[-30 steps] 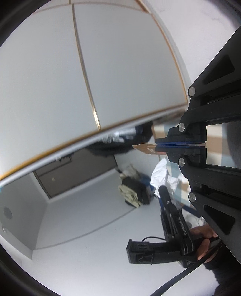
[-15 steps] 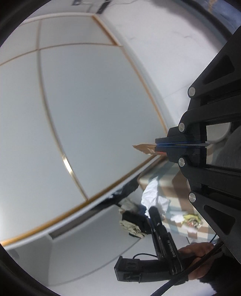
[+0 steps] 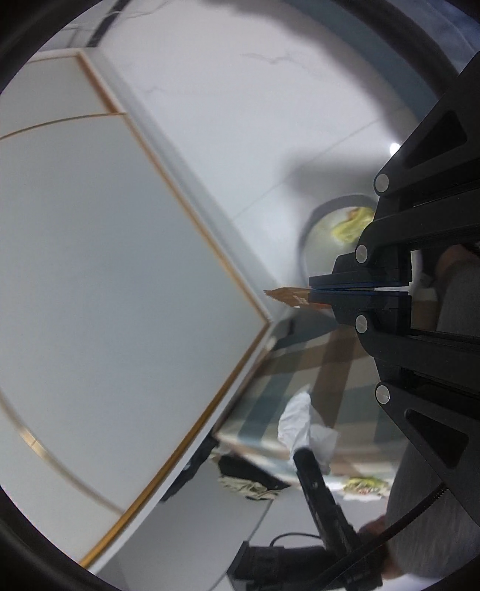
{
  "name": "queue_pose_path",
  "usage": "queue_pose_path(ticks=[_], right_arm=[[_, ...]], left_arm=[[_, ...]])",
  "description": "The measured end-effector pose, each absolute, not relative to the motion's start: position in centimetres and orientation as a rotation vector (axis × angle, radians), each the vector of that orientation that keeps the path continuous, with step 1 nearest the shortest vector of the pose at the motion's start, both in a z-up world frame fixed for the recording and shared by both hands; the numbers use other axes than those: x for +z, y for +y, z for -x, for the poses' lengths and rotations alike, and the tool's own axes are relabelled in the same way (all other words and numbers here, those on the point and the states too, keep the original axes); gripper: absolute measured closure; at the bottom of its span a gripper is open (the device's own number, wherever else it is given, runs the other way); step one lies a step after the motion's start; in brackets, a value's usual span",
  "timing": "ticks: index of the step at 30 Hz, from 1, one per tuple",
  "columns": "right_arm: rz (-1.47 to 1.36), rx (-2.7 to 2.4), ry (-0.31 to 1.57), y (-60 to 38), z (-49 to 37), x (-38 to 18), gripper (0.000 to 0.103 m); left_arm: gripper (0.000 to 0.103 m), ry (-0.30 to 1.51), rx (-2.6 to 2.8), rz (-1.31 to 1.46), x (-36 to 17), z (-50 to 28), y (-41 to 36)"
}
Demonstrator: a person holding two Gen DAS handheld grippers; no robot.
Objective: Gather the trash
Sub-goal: 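Carry the tissue and gold packet in both grippers over to the white bin, then open the right gripper to drop the gold packet into the bin, then open the left gripper to drop the white tissue into the bin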
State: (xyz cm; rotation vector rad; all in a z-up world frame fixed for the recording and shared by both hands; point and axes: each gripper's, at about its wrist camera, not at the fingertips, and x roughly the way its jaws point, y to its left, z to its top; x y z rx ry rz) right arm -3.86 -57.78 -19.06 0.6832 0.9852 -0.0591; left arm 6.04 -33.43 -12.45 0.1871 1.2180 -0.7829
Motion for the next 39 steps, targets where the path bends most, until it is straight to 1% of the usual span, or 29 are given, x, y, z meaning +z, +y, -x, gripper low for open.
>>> queue_pose_path(ticks=[8,12,17,18,19,20,21,22,24,25,27,29,31,34,39], right_arm=[[-0.736,-0.031,1.122,-57.5,2.5,-25.6,0.103],[-0.758,-0.026,1.200,-57.3,2.0,-29.0,0.101],[-0.775,-0.017,1.243,-57.3,1.6,-31.2,0.099],[-0.777,-0.014,1.252,-57.3,1.5,-31.4,0.096],[-0.773,-0.015,1.255,-57.4,1.5,-31.4,0.085],[-0.772,-0.017,1.247,-57.3,1.5,-31.3,0.078],[-0.776,-0.019,1.228,-57.5,1.7,-31.1,0.064],[-0.782,-0.017,1.207,-57.5,1.8,-30.9,0.058],[-0.783,-0.028,1.191,-58.0,2.4,-30.5,0.055],[-0.785,-0.040,1.189,-58.3,2.6,-30.4,0.051],[-0.804,-0.069,1.181,-59.1,3.1,-30.4,0.046],[-0.827,-0.098,1.178,-59.9,3.6,-30.4,0.043],[-0.843,-0.125,1.174,-60.6,4.0,-30.4,0.034],[-0.844,-0.160,1.165,-61.2,4.4,-30.1,0.026],[-0.851,-0.190,1.166,-61.9,4.7,-30.0,0.024]], left_arm=[[0.098,1.331,-0.755,-0.217,-14.9,-6.8,-34.9],[0.098,1.374,-0.759,-0.253,-16.0,-6.8,-35.7],[0.098,1.439,-0.742,-0.286,-18.0,-6.6,-36.4],[0.098,1.449,-0.742,-0.290,-18.3,-6.6,-36.5],[0.098,1.460,-0.742,-0.295,-18.5,-6.6,-36.6],[0.098,1.470,-0.745,-0.301,-18.8,-6.6,-36.8],[0.098,1.479,-0.747,-0.306,-18.9,-6.7,-37.0],[0.098,1.485,-0.749,-0.313,-19.1,-6.7,-37.2],[0.098,1.496,-0.759,-0.334,-19.5,-6.6,-37.7],[0.098,1.505,-0.768,-0.348,-19.8,-6.5,-38.0],[0.098,1.524,-0.780,-0.368,-20.4,-6.4,-38.7],[0.098,1.549,-0.790,-0.389,-21.1,-6.3,-39.3],[0.098,1.559,-0.798,-0.405,-21.5,-6.4,-39.7],[0.098,1.574,-0.792,-0.433,-22.1,-6.5,-40.2],[0.098,1.622,-0.789,-0.485,-23.3,-6.7,-41.0]])
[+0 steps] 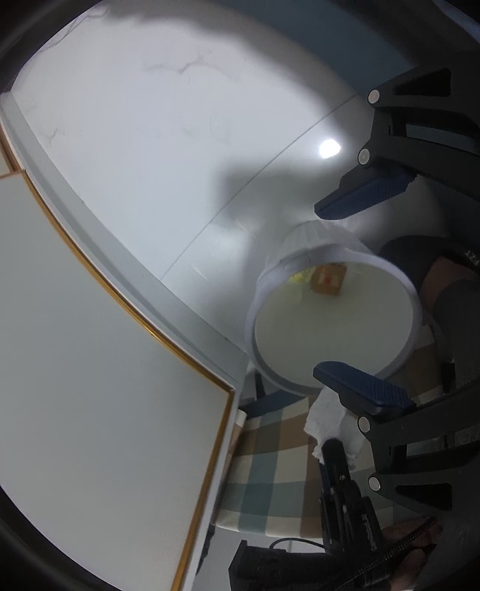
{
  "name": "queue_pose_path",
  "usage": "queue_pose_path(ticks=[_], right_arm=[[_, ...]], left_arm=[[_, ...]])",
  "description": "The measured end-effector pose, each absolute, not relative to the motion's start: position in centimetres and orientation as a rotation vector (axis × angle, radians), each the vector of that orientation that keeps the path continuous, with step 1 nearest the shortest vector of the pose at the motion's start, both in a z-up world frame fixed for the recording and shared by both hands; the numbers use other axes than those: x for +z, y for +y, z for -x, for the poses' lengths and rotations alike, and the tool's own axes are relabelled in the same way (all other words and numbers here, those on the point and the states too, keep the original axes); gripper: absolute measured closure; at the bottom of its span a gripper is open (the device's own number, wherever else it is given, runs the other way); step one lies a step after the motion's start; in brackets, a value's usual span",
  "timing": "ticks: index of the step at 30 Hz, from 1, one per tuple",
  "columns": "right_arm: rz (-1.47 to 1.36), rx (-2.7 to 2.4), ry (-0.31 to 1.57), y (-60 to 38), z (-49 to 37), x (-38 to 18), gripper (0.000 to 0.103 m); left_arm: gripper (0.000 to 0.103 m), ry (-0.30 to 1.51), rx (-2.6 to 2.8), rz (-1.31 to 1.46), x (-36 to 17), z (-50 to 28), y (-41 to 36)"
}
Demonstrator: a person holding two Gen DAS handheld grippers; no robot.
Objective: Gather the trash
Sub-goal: 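Open the left gripper to drop the white tissue into the bin, then move both open grippers back over the remaining trash on the table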
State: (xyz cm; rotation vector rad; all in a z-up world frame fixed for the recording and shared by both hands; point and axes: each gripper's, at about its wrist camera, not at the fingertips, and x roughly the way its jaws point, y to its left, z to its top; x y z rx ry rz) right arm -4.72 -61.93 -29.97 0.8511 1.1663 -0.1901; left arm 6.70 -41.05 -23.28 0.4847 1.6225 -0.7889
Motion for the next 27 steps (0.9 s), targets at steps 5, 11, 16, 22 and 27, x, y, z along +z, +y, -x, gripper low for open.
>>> queue_pose_path(ticks=[5,11,16,22,27], right_arm=[[-0.866,-0.211,1.157,-62.4,5.2,-29.9,0.022],[-0.862,-0.200,1.176,-62.3,5.7,-29.7,0.021],[-0.892,-0.223,1.157,-62.9,6.5,-29.5,0.021],[-0.879,-0.244,1.159,-62.5,6.8,-29.2,0.017],[-0.872,-0.234,1.144,-61.9,6.7,-28.3,0.015]], left_arm=[[0.096,1.641,-0.797,-0.568,-24.0,-6.3,-42.0],[0.093,1.644,-0.796,-0.644,-24.8,-6.0,-42.5],[0.070,1.630,-0.787,-0.629,-24.7,-6.2,-42.5],[0.051,1.524,-0.758,-0.625,-23.2,-6.4,-42.1],[0.039,1.428,-0.741,-0.568,-21.0,-6.7,-41.1]])
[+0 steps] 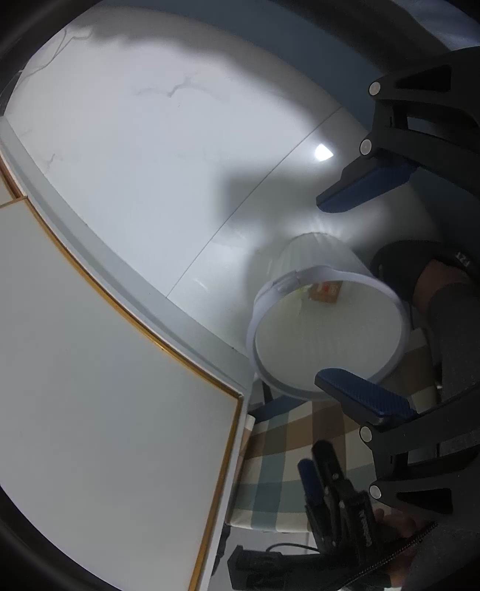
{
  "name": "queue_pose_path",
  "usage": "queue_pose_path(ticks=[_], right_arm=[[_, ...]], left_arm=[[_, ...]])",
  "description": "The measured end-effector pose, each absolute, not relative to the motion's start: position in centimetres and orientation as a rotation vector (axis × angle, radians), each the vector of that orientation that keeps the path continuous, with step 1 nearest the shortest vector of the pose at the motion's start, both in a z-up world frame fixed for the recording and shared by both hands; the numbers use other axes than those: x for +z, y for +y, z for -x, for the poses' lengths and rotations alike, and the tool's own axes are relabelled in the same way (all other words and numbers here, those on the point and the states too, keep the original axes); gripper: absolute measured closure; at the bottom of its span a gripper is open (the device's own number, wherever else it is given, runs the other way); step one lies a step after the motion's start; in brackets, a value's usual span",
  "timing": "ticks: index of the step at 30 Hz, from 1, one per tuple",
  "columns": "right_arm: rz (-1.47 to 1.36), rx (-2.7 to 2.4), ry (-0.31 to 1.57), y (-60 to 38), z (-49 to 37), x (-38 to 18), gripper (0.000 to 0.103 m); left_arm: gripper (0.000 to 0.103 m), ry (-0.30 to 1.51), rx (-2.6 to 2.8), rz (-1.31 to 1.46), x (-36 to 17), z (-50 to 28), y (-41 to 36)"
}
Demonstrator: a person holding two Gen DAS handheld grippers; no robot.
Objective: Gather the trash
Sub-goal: 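Move both open grippers back over the remaining trash on the table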
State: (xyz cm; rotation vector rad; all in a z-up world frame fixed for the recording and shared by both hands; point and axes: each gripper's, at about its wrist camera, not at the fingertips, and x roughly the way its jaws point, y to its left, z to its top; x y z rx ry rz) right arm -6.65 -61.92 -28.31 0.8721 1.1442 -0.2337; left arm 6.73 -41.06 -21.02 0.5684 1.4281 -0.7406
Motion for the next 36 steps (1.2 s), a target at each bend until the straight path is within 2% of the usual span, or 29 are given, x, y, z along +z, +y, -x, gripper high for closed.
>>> queue_pose_path(ticks=[12,24,28,33,36], right_arm=[[-0.808,-0.202,1.067,-59.8,6.5,-22.9,0.014],[-0.629,-0.139,0.831,-56.3,4.9,-9.9,0.009],[-0.548,-0.079,0.757,-52.6,4.0,-5.5,0.008],[-0.477,-0.007,0.684,-48.2,3.2,-1.7,0.006],[-0.493,0.068,0.638,-45.3,2.5,0.1,0.003]], left_arm=[[0.037,1.221,-0.631,-0.361,-13.4,-8.2,-36.2],[0.037,0.930,-0.507,-0.148,-4.0,-7.9,-26.0],[0.025,0.868,-0.463,-0.087,-2.1,-8.1,-22.3],[0.023,0.803,-0.397,-0.040,-0.2,-7.9,-17.8],[0.017,0.770,-0.349,-0.017,0.7,-7.6,-14.8]])
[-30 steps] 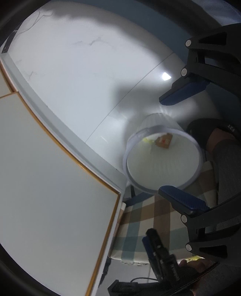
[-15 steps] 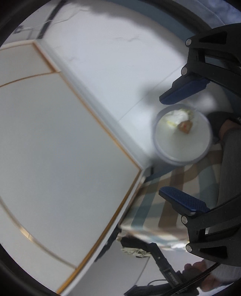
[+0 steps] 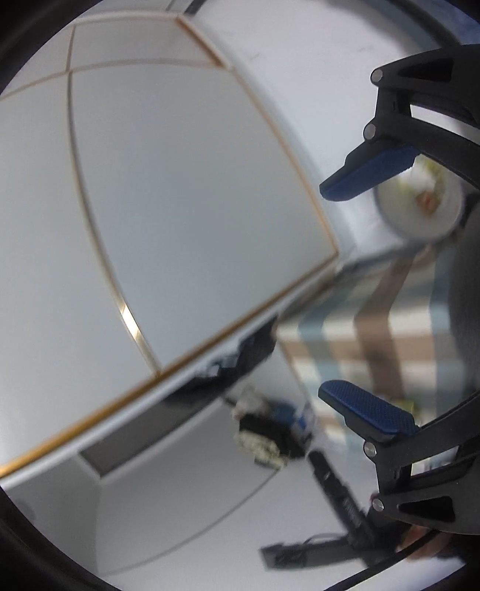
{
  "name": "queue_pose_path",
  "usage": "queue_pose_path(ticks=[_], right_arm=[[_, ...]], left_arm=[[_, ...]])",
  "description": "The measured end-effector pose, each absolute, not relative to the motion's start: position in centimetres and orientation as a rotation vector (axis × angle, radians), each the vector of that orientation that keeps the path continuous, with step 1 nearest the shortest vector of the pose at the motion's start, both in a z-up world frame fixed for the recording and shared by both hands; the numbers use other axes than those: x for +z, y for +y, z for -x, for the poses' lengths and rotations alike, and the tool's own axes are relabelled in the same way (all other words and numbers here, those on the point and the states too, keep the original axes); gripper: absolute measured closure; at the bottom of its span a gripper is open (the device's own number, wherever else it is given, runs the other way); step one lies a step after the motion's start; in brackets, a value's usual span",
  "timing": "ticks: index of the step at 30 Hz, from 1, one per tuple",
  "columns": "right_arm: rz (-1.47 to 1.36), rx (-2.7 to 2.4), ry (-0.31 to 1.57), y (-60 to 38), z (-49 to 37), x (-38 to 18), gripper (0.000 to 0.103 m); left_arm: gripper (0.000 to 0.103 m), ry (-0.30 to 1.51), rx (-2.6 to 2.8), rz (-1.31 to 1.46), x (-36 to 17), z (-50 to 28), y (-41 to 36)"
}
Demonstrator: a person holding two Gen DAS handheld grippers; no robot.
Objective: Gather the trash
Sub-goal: 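Move both open grippers back over the remaining trash on the table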
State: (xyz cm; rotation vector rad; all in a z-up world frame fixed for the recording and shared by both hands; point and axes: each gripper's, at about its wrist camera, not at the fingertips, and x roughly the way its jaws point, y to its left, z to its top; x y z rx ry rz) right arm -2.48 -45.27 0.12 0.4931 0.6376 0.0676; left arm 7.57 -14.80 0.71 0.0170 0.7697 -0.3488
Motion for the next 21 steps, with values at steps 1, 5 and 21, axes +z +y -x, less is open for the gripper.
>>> queue_pose_path(ticks=[1,5,21], right_arm=[[-0.491,0.100,0.626,-43.9,2.0,0.7,0.003],[-0.431,0.201,0.621,-38.5,-0.4,1.9,0.001],[-0.232,0.409,0.649,-23.7,-8.8,0.4,0.000]], left_arm=[[0.016,0.761,-0.337,-0.012,0.9,-7.4,-14.1],[0.011,0.737,-0.290,0.005,1.2,-7.5,-10.5],[0.010,0.795,-0.157,0.161,-4.0,-9.9,3.5]])
